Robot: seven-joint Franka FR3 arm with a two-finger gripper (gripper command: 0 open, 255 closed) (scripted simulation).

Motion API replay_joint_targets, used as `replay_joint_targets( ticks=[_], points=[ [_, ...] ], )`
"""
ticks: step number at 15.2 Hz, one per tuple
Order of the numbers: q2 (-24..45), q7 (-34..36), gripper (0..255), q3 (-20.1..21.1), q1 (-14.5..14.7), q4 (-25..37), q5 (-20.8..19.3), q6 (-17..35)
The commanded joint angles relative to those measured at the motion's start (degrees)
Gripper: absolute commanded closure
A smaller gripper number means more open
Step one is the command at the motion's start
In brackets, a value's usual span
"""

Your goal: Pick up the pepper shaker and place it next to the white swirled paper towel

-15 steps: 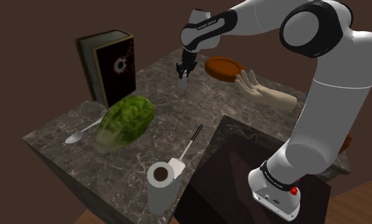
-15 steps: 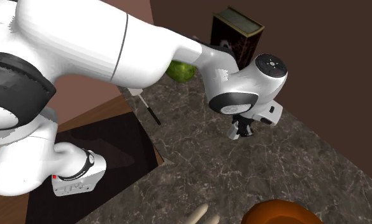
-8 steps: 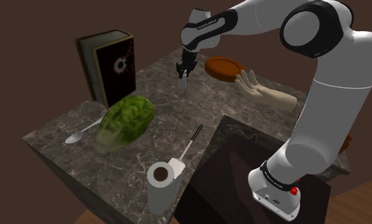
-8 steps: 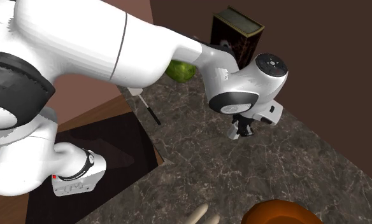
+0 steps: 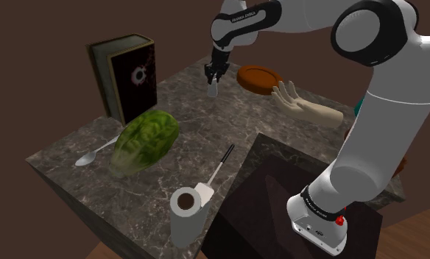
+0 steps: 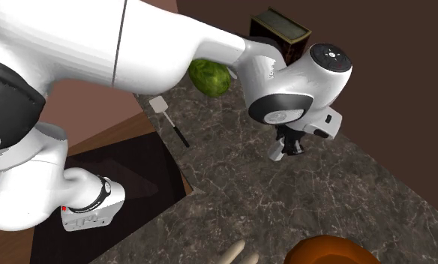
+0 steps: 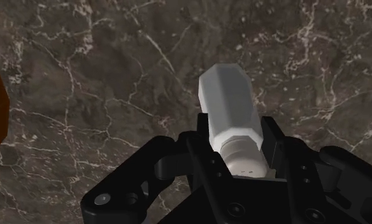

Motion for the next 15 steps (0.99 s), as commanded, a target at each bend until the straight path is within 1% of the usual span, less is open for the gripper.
replay_joint_targets(
  ticks=[1, 15],
  points=[
    [-0.55, 0.07, 255, -0.05, -0.03, 0.97, -0.09, -1.54],
    [-3.3, 0.73, 255, -0.2, -0.03, 8.06, -0.59, -11.36]
  ],
)
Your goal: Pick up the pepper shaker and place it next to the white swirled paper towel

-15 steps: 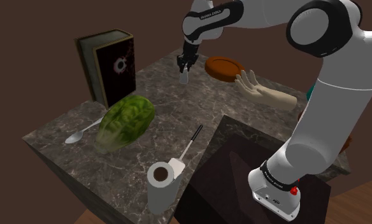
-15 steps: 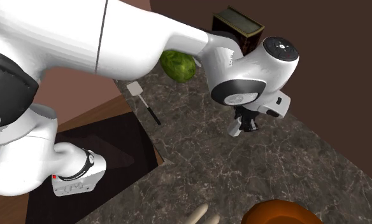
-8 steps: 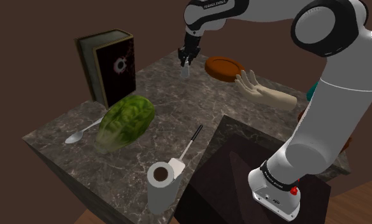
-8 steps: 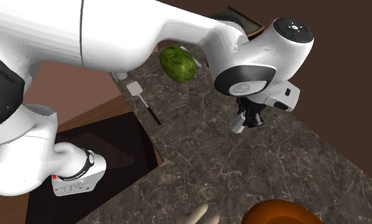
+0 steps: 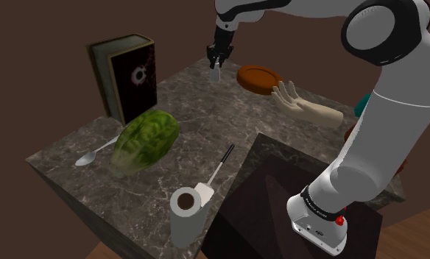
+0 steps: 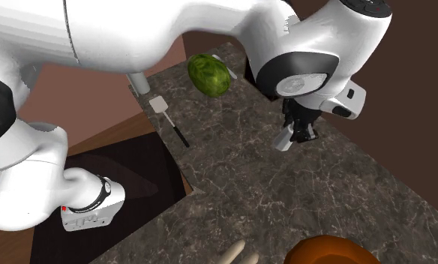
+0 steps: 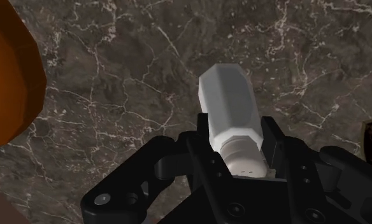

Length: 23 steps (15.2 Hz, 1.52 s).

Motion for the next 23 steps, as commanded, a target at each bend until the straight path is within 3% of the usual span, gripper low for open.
replay_joint_targets(
  ticks=[1, 23],
  points=[
    [-0.24, 0.09, 255, -0.02, -0.01, 1.39, -0.05, -1.65],
    [0.96, 0.87, 255, -0.13, -0.3, 20.09, -0.2, -19.15]
  ],
)
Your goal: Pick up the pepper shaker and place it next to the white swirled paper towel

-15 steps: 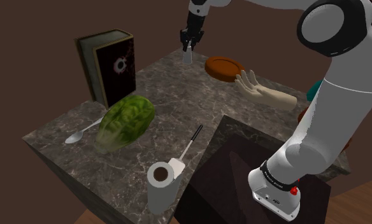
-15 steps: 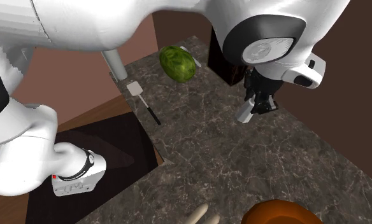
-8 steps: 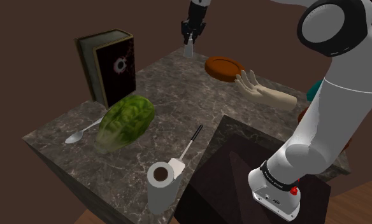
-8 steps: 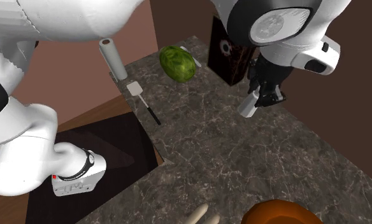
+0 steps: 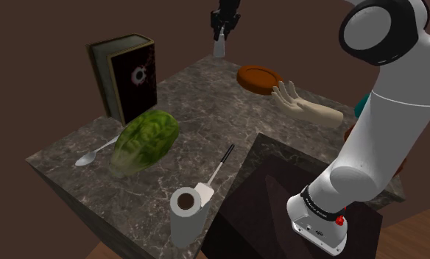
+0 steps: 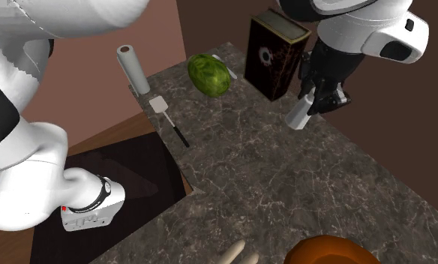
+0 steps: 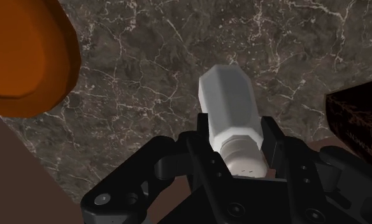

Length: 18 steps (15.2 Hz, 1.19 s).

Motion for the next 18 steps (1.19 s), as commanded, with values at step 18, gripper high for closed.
replay_joint_targets(
  ticks=[18],
  points=[
    [-16.34, 11.76, 255, 4.79, 6.99, -15.39, -1.94, -0.48]
  ],
)
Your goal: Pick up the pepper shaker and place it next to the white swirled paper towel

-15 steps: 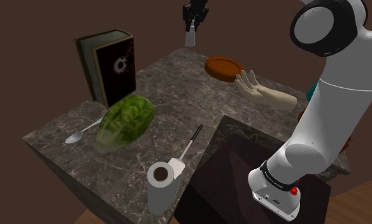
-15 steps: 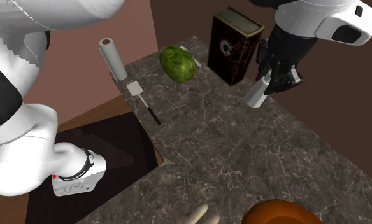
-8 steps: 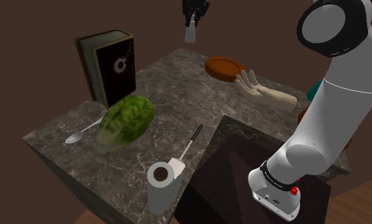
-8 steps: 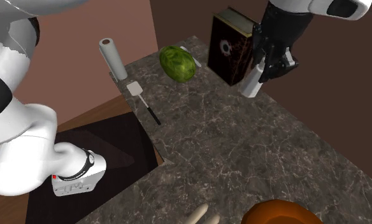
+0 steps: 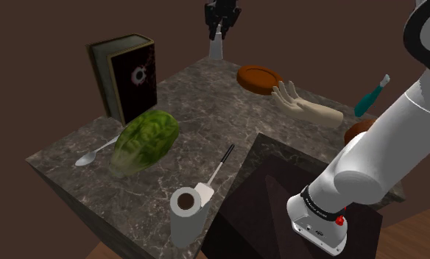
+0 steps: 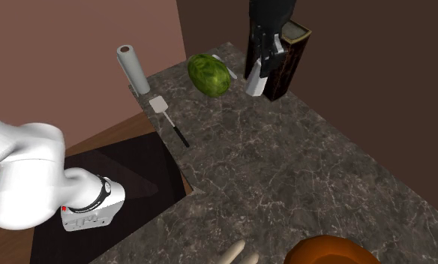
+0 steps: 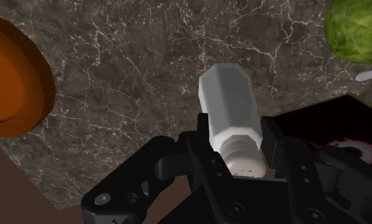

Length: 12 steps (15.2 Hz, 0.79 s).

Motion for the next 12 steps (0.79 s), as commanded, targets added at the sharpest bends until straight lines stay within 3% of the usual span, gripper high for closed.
replay_joint_targets(
  ticks=[1, 12],
  points=[
    [-2.09, 2.53, 255, 1.25, 1.23, -2.44, -0.18, 0.42],
    [-12.52, 15.85, 255, 8.99, 7.04, -13.77, 0.62, 1.72]
  ],
)
